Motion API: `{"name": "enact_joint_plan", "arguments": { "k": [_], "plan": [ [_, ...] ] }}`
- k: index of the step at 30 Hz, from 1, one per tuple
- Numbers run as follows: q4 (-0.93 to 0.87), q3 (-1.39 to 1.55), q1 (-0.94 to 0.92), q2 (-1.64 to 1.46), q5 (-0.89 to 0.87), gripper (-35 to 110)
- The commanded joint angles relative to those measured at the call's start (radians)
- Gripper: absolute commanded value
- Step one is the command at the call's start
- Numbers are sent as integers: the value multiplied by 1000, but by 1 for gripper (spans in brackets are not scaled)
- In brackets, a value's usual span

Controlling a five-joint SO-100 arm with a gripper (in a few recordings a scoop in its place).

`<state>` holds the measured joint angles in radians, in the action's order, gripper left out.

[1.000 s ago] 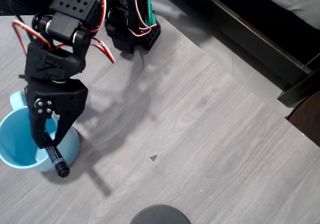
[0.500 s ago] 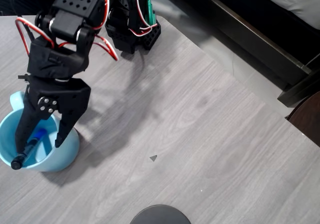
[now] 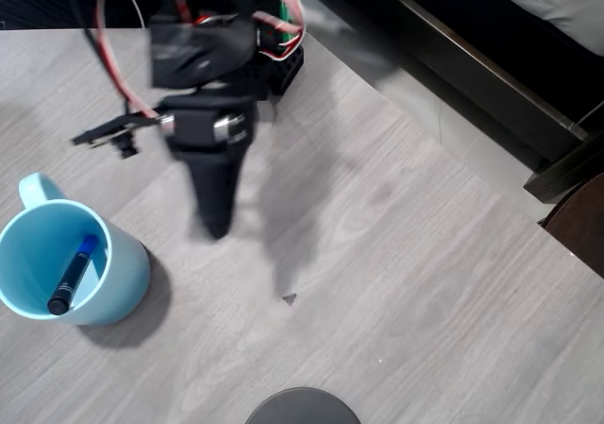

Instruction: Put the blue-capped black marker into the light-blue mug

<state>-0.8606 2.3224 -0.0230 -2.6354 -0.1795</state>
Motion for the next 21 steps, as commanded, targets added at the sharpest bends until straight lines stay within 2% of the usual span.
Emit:
{"name": "enact_joint_plan", "arguments": {
  "k": [1, 11, 21],
  "plan": [
    [-48, 43, 31, -78, 64, 0],
    [-86, 347, 31, -344, 204, 0],
    [-110, 629, 20, -614, 230, 0]
  ]
}}
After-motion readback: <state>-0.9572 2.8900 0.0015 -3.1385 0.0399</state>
